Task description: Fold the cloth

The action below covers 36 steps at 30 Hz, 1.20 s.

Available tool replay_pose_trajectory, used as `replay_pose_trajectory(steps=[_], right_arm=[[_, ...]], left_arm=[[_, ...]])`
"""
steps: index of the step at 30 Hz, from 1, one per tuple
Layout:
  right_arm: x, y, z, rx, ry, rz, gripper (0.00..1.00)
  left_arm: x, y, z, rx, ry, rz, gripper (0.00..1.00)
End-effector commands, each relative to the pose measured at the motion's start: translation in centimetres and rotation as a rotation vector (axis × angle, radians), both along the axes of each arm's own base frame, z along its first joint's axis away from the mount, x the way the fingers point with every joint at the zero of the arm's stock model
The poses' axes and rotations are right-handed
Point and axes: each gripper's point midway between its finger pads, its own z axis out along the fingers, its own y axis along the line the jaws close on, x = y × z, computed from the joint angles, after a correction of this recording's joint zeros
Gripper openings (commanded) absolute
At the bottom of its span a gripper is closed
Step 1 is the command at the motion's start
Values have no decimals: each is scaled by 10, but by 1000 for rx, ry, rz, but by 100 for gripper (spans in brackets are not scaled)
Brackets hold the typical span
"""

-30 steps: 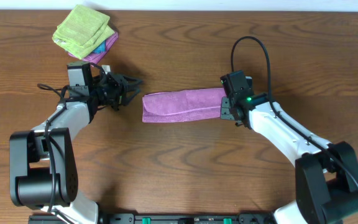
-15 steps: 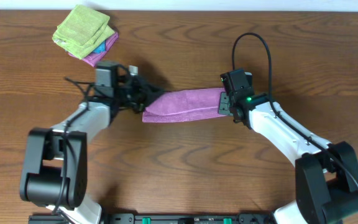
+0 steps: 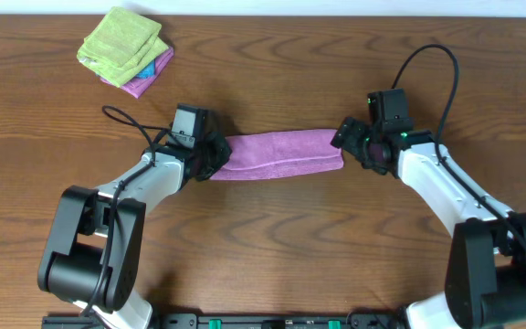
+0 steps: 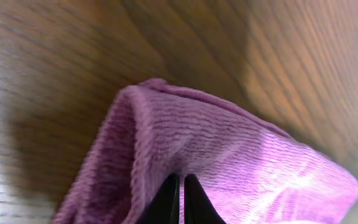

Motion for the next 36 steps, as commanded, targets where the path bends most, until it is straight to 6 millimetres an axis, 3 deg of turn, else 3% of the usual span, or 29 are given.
replay_pose_trajectory(steps=[1,9,13,20,30,33,36], right_arm=[[5,8,10,49,-19,4,88],[6,24,-23,115,45,42,85],[9,30,-35,151,64,36,76],[19,36,-30,182,19,43,71],[14,46,-46,177,52,65,69],[15,52,-46,178,45,79,56],[28,70,-33,195,-58,195,20]], left_arm=[[2,9,-5,77,-14,-8,6],[-1,17,-10,119,3,3,6],[-5,18,-12,124,20,2,6],[-5,17,-12,121,22,1,6],[-7,13,-11,97,29,-8,6],[-7,13,-11,96,29,-9,6],[-8,11,-10,85,32,-15,6]])
